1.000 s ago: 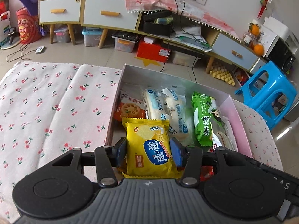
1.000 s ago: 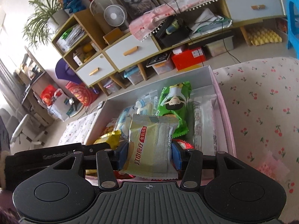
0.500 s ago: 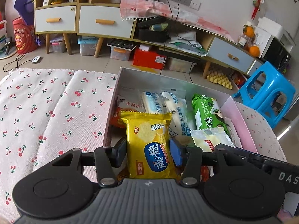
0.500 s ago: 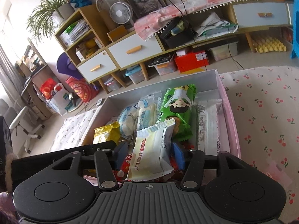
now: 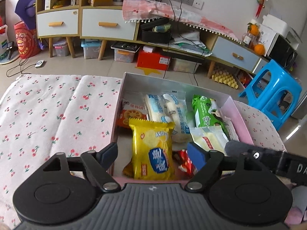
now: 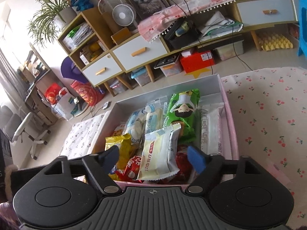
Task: Organize snacks
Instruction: 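Lower both packs into the pink box and open both tools, then withdraw both tools toward the pink pastry pack and silver wrapper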
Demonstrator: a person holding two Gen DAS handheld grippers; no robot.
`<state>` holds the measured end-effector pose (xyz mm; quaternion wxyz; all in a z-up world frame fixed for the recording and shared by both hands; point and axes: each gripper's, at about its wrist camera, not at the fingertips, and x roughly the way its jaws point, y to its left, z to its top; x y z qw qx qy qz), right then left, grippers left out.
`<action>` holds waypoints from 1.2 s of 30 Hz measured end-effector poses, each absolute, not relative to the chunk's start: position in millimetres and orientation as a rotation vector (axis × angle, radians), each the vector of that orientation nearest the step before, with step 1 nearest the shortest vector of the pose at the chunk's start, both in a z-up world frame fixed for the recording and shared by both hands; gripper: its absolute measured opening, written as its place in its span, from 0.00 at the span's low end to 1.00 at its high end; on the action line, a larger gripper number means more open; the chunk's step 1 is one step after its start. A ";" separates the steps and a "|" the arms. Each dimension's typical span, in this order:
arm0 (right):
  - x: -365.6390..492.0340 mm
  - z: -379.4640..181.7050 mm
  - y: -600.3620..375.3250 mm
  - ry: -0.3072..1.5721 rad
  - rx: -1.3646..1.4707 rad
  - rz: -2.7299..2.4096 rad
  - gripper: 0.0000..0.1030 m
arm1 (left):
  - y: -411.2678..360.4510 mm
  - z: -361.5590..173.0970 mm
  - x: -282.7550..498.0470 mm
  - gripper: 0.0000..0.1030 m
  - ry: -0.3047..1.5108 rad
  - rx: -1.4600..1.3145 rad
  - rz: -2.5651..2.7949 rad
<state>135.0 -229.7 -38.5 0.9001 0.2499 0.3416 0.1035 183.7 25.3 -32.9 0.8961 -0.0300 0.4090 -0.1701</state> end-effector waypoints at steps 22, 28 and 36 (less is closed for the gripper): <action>72.8 -50.9 -278.0 0.822 0.296 0.078 0.91 | 45.9 -42.2 102.4 0.95 0.883 -0.077 -0.262; 54.4 -67.4 -278.8 0.864 0.231 0.080 0.91 | 48.6 -58.1 80.7 0.97 0.832 -0.071 -0.268; 44.2 -78.5 -274.7 0.892 0.182 0.087 0.91 | 42.0 -74.3 64.1 0.97 0.831 -0.028 -0.263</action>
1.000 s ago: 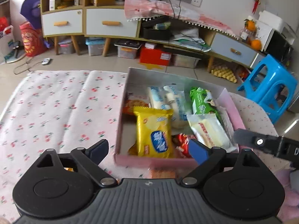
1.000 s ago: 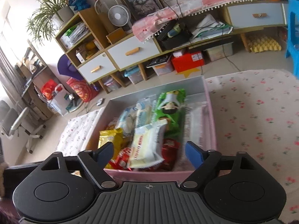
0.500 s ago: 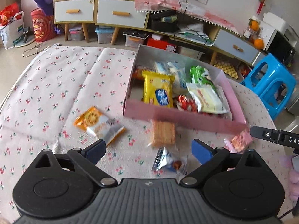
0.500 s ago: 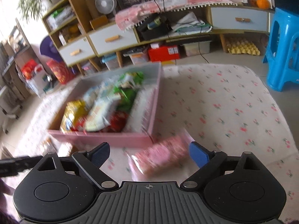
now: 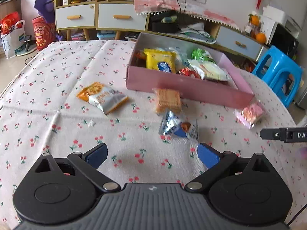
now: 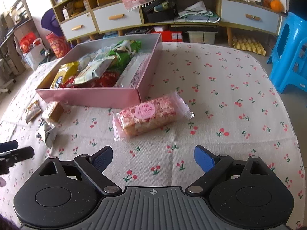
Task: Organize snacks
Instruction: 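Withdraw both tools toward the pink pastry pack and silver wrapper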
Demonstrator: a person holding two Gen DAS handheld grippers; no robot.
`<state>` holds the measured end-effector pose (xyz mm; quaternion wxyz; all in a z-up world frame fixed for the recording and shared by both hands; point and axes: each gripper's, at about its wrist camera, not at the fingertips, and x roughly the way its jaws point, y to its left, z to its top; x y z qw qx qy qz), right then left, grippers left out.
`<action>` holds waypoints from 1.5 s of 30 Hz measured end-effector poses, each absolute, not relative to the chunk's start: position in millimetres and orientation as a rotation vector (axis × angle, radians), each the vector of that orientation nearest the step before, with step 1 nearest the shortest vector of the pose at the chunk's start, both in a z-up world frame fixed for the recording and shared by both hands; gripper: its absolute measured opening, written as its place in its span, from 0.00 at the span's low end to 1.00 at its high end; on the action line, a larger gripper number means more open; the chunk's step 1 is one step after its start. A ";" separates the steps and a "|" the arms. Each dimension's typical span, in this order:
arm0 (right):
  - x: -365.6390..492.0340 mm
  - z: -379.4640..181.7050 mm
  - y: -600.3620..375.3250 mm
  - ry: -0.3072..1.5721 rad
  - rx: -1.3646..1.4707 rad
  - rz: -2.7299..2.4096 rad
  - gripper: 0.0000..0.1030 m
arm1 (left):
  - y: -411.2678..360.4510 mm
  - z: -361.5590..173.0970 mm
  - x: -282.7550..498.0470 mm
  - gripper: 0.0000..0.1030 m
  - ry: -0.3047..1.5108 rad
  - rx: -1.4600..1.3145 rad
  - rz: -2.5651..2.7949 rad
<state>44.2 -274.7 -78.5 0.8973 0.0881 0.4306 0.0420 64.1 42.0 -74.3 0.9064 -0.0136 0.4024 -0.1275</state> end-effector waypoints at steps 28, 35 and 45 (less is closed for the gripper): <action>79.2 -90.5 -275.2 0.840 0.220 -0.040 0.95 | 31.8 -76.8 83.2 0.97 0.852 -0.054 -0.095; 62.3 -91.8 -291.6 0.857 0.153 -0.031 0.95 | 51.0 -75.0 74.3 0.97 0.863 -0.029 -0.107; 65.0 -87.4 -275.1 0.860 0.161 0.055 0.95 | 38.1 -71.8 77.6 0.96 0.860 -0.077 -0.156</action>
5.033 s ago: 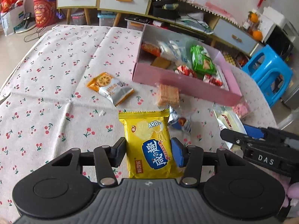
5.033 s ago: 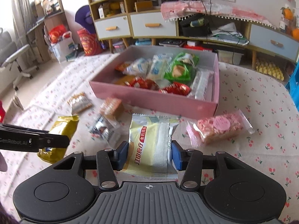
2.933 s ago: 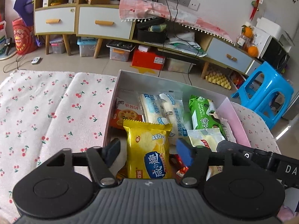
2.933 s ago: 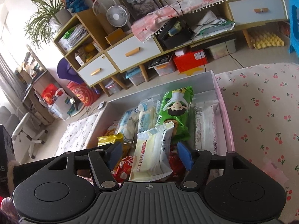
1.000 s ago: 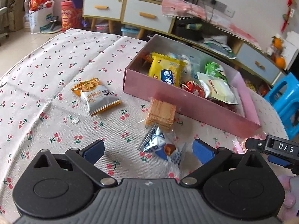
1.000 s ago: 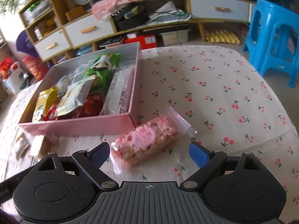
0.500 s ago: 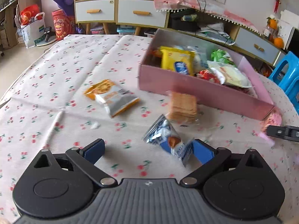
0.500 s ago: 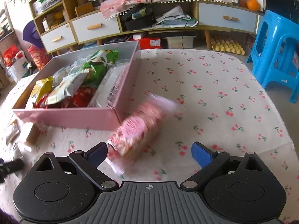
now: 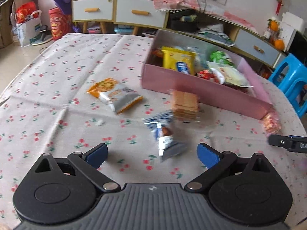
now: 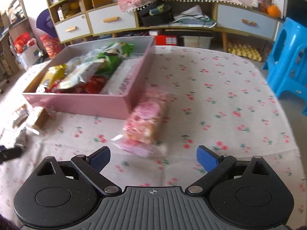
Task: Organize snacks
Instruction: 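Withdraw both tools toward the pink pastry pack and silver wrapper, then grasp the silver chocolate pack with the left tool while the right tool grasps the pink pastry pack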
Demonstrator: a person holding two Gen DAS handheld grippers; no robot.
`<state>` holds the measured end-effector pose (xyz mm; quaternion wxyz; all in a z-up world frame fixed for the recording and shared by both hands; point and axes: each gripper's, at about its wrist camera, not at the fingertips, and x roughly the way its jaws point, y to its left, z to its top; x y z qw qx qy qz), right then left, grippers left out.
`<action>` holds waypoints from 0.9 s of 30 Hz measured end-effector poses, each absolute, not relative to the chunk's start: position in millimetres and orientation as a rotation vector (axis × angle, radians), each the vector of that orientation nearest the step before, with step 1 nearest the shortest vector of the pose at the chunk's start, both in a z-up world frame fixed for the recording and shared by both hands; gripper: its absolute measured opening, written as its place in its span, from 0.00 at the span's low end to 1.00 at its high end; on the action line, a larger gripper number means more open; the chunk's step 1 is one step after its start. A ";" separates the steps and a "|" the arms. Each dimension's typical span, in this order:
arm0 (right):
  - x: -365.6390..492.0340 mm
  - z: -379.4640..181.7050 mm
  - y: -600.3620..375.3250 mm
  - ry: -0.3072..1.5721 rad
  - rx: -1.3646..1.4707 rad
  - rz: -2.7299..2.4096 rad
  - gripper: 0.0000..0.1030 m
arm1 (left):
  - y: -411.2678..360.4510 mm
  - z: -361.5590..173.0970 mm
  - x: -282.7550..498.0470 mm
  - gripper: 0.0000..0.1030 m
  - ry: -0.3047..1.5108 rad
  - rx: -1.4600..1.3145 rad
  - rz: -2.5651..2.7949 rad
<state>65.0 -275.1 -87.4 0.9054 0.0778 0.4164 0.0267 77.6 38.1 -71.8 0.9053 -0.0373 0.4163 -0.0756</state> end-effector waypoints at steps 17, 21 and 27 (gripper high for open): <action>87.4 -89.2 -270.8 0.795 0.176 -0.015 0.72 | 20.7 -71.8 82.7 0.53 0.809 -0.038 -0.179; 87.4 -87.5 -271.2 0.791 0.172 -0.010 0.42 | 19.7 -71.0 82.7 0.42 0.816 -0.031 -0.177; 85.3 -82.4 -279.6 0.809 0.234 -0.020 0.33 | 25.7 -68.5 84.6 0.29 0.834 -0.064 -0.182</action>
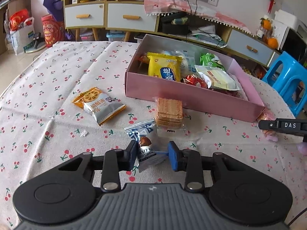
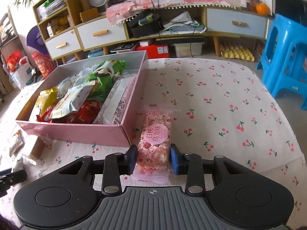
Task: Organize snacks
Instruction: 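Grasp the silver chocolate pack with the left tool while the right tool grasps the pink pastry pack, then carry both packs over the pink box and lower them inside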
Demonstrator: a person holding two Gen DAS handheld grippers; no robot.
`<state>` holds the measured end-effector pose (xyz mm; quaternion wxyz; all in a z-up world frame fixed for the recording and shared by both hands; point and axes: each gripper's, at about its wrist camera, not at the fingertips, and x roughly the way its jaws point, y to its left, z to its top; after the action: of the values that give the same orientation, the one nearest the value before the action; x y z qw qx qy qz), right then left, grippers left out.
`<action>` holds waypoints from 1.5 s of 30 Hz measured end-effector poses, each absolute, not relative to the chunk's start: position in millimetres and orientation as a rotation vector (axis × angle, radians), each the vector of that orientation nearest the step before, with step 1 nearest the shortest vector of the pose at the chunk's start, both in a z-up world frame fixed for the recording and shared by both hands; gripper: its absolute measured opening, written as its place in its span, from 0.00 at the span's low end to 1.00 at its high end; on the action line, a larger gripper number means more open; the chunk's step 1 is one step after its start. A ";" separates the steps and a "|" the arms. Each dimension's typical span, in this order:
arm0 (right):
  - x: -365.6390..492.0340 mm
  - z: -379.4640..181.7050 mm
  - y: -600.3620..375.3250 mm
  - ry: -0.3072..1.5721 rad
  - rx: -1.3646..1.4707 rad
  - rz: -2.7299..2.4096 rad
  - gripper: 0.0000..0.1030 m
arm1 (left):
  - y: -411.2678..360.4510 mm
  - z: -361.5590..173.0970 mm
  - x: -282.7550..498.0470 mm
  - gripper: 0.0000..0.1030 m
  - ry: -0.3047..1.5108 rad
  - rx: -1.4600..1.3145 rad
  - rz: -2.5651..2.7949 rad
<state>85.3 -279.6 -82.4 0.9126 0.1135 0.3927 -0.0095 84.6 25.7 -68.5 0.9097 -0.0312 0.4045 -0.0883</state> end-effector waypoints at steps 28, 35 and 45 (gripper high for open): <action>90.1 -28.4 -290.5 0.730 0.501 0.011 0.33 | 30.9 -27.7 110.0 0.28 0.772 -0.281 -0.209; 109.9 -30.5 -278.3 0.716 0.570 0.041 0.33 | 6.4 -23.3 133.5 0.28 0.742 -0.257 -0.260; 132.1 -39.1 -265.9 0.721 0.582 0.044 0.33 | -13.0 -35.1 166.3 0.28 0.714 -0.167 -0.376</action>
<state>132.1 -266.0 -39.1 0.8943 0.2808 0.3477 0.0214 166.3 -13.0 -35.1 0.9163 -0.0812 0.3472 -0.1825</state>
